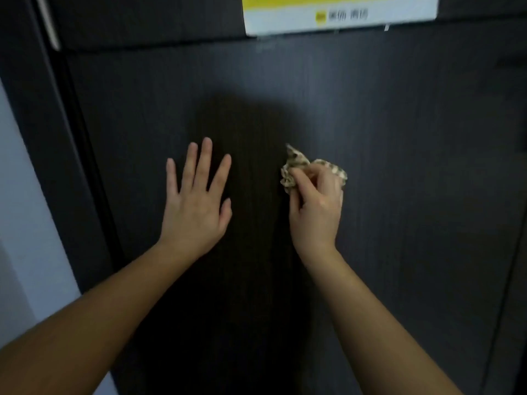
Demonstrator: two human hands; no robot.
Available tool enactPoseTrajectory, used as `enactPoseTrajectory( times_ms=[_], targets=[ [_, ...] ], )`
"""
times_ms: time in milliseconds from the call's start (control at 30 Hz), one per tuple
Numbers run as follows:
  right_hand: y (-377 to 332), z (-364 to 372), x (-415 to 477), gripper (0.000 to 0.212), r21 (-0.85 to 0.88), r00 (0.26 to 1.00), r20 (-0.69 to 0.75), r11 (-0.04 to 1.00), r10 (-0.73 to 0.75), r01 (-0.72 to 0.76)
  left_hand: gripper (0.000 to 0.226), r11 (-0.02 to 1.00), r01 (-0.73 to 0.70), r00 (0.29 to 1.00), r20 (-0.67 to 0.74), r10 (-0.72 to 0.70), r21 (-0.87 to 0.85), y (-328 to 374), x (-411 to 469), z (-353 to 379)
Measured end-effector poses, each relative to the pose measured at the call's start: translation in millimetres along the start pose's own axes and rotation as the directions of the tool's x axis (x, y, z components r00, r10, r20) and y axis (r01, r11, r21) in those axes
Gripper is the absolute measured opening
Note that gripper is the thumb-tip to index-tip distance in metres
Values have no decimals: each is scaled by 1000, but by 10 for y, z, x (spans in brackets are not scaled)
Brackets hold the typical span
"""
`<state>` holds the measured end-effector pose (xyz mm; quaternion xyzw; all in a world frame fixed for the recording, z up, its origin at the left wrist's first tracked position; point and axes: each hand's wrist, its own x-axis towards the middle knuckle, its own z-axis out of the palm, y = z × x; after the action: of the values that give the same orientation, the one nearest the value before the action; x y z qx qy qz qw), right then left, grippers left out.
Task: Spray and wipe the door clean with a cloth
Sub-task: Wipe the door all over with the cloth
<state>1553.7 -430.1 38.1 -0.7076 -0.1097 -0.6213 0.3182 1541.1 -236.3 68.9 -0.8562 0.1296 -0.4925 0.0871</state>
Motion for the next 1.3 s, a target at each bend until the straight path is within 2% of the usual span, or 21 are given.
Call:
enactPoseTrajectory(
  times_ms=[100, 233, 367, 400, 467, 533, 600, 633, 667, 700, 767, 833, 900, 967, 1033, 1100, 1133, 1167, 1200, 1233, 1300],
  targets=[
    [67, 43, 532, 32, -116, 988, -57, 984, -142, 135, 71, 999, 47, 997, -58, -46, 6, -163, 459, -60],
    [68, 140, 1189, 44, -47, 966, -186, 983, -181, 175, 73, 999, 21, 995, -101, -18, 36, -247, 568, 48],
    [-48, 259, 1388, 45, -109, 869, -28, 865, -494, 489, 74, 998, 20, 989, -145, -12, 52, -258, 572, 73],
    [7, 191, 1453, 44, -127, 852, 4, 844, -524, 520, 74, 999, 16, 989, -148, -9, 47, -258, 576, 74],
    [226, -21, 1581, 45, -165, 905, -42, 896, -423, 412, 73, 999, 8, 989, -151, -2, 38, -259, 574, 76],
    [504, -252, 1678, 48, -157, 969, -213, 983, -129, 96, 73, 999, 7, 988, -156, 0, 46, -264, 575, 75],
    [612, -374, 1725, 52, -95, 926, -338, 973, 168, -211, 73, 999, 5, 987, -158, 3, 51, -262, 570, 74],
    [532, -341, 1742, 53, -89, 903, -365, 957, 225, -275, 73, 999, 2, 987, -159, 6, 51, -259, 575, 73],
    [388, -246, 1746, 53, -116, 913, -354, 959, 203, -258, 73, 999, -1, 987, -158, 9, 51, -258, 581, 72],
    [203, -114, 1709, 53, -147, 947, -298, 975, 116, -166, 73, 999, -4, 988, -154, 11, 46, -257, 580, 76],
    [-189, 187, 1522, 47, -150, 979, -103, 976, -173, 157, 73, 1000, -6, 988, -154, 11, 27, -276, 582, 82],
    [-367, 340, 1334, 40, -135, 900, 72, 890, -430, 436, 72, 999, -18, 988, -152, 22, 28, -314, 577, 64],
    [-209, 243, 1345, 42, -159, 846, 141, 832, -514, 532, 71, 998, -42, 988, -149, 47, 36, -361, 556, 64],
    [174, 28, 1430, 42, -193, 914, 44, 894, -404, 405, 69, 998, -51, 986, -159, 56, 34, -376, 536, 84],
    [525, -210, 1439, 39, -169, 978, -182, 983, -105, 74, 68, 999, -46, 982, -180, 50, 27, -357, 538, 118],
    [507, -187, 1307, 42, -73, 923, -354, 979, 152, -189, 68, 999, -48, 979, -199, 49, 9, -349, 542, 135],
    [370, -75, 1207, 45, -65, 916, -364, 976, 171, -208, 68, 999, -51, 978, -201, 52, 9, -355, 549, 136],
    [200, 53, 1053, 48, -117, 950, -300, 985, 91, -131, 68, 998, -53, 979, -194, 56, 19, -359, 549, 130],
    [51, 172, 861, 51, -172, 984, -165, 985, -59, 30, 69, 998, -52, 981, -185, 57, 28, -362, 542, 123],
    [-52, 259, 664, 51, -169, 976, -9, 963, -216, 212, 69, 998, -49, 982, -180, 55, 33, -364, 537, 123],
    [-45, 246, 465, 48, -104, 881, 191, 884, -432, 456, 69, 999, -40, 983, -180, 46, 32, -354, 532, 125]
  ],
)
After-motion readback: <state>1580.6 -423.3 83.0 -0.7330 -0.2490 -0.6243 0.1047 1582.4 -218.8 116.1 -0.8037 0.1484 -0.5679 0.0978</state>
